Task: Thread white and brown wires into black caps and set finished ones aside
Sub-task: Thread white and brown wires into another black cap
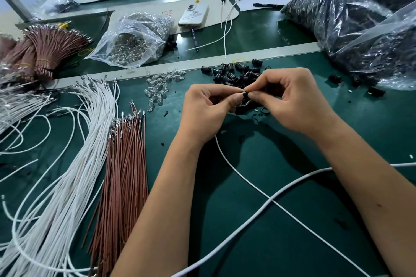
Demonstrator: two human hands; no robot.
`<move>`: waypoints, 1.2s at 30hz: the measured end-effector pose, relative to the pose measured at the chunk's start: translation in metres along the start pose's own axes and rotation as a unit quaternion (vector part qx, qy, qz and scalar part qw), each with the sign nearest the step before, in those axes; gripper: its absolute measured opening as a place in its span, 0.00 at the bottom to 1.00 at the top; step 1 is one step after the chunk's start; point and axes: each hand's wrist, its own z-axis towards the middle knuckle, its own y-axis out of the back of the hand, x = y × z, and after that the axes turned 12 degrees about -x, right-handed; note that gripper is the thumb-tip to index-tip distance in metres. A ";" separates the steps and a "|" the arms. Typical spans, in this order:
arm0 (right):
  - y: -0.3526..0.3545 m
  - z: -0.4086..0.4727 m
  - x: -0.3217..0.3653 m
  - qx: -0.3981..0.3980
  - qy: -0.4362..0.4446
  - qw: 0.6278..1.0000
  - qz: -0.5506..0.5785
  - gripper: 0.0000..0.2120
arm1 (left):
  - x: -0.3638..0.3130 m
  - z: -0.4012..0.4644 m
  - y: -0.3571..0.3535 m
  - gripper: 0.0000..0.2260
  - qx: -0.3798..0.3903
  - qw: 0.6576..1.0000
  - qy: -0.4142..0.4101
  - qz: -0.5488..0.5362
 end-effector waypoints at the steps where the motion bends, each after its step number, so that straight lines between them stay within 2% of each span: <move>1: 0.000 0.000 0.000 0.003 0.000 1.000 0.000 0.04 | 0.000 0.000 0.000 0.06 0.004 1.000 0.007 -0.010; 11: -0.003 -0.003 0.001 -0.006 0.032 0.999 -0.020 0.04 | 0.003 0.000 0.000 0.07 0.019 1.000 0.016 -0.019; 15: 0.000 -0.002 0.002 -0.041 0.010 0.999 0.022 0.03 | 0.001 0.001 0.001 0.09 0.026 0.993 0.026 -0.111; 19: 0.000 -0.001 0.008 -0.069 0.033 0.995 0.069 0.04 | 0.000 0.002 0.005 0.11 0.036 0.984 0.020 -0.173; 24: 0.001 -0.002 0.014 -0.120 0.053 0.990 0.058 0.04 | 0.000 0.003 0.007 0.12 0.037 0.978 -0.006 -0.206; 29: -0.004 -0.003 0.025 -0.143 0.130 0.981 0.009 0.03 | -0.003 0.003 0.009 0.12 0.031 0.975 -0.026 -0.221; 36: -0.006 -0.007 0.029 -0.153 0.149 0.977 0.020 0.03 | -0.006 0.004 0.010 0.12 0.026 0.974 -0.037 -0.221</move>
